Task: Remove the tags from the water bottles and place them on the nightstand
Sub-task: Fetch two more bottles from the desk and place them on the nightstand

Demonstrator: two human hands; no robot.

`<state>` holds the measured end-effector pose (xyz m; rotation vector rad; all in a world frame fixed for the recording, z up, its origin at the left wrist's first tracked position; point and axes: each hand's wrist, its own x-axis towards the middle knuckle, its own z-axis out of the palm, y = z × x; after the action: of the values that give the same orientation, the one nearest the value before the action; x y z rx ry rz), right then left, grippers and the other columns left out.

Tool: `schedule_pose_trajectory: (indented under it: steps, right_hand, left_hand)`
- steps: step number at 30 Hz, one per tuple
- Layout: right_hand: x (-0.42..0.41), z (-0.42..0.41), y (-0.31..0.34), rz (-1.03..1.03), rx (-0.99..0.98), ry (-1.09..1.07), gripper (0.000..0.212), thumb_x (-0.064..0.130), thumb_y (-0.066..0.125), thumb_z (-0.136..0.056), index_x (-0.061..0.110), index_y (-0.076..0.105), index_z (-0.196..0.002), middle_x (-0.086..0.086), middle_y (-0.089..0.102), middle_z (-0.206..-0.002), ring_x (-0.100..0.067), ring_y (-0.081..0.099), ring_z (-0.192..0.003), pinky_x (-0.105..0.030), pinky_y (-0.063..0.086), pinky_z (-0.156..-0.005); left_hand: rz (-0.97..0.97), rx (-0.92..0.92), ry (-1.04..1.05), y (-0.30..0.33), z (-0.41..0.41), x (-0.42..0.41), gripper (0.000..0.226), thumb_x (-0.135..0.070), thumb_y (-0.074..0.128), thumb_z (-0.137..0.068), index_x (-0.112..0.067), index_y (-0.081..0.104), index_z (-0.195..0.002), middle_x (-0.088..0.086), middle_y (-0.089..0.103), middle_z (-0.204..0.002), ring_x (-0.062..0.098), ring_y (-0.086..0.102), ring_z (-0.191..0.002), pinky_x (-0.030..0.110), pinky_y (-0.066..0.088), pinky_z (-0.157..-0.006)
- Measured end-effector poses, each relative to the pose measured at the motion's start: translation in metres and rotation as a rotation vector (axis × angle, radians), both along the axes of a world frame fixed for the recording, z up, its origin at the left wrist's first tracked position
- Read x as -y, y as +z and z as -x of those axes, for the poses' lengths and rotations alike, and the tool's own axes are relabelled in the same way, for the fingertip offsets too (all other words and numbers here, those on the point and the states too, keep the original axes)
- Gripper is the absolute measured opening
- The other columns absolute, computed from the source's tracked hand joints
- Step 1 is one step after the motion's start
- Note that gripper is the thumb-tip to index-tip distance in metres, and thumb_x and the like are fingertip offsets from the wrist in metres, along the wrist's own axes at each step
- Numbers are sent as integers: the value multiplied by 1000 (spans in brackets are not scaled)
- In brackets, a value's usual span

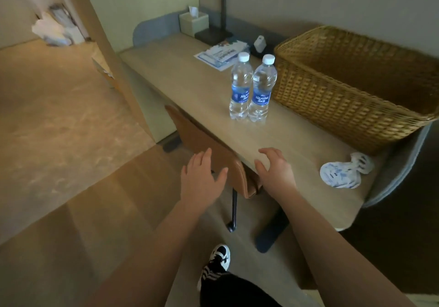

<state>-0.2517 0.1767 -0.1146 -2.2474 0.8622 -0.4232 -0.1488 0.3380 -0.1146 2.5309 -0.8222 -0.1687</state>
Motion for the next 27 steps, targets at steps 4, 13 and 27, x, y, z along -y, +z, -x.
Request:
schedule_pose_trajectory:
  steps: [4,13,27]
  right_hand:
    - [45,-51,3,-9,8,-121,36,25,58,-92,13,57,-125,-6,53,-133,-23,52,-119,-23,33,-89]
    - [101,-108,17,21,16,-261,43,26,60,-90,12,53,-130,-7,52,-133,-25,50,-121,-24,34,-92]
    - [155,-169,69,-95,116,-206,103,58,78,-62,32,25,-147,3,35,-149,-14,38,-134,-29,33,-101]
  left_hand:
    - [6,1,-89,10,-71,57,67,-50,48,-92,-19,29,-148,5,37,-151,23,29,-141,48,27,-114]
    - [181,-51,-150,34,-158,144,71,-50,54,-89,-14,32,-146,7,41,-149,24,38,-136,46,30,-111]
    - [578,-508,-270,66,-202,233,50,-48,75,-74,-23,53,-112,-1,56,-113,8,55,-99,16,37,-73]
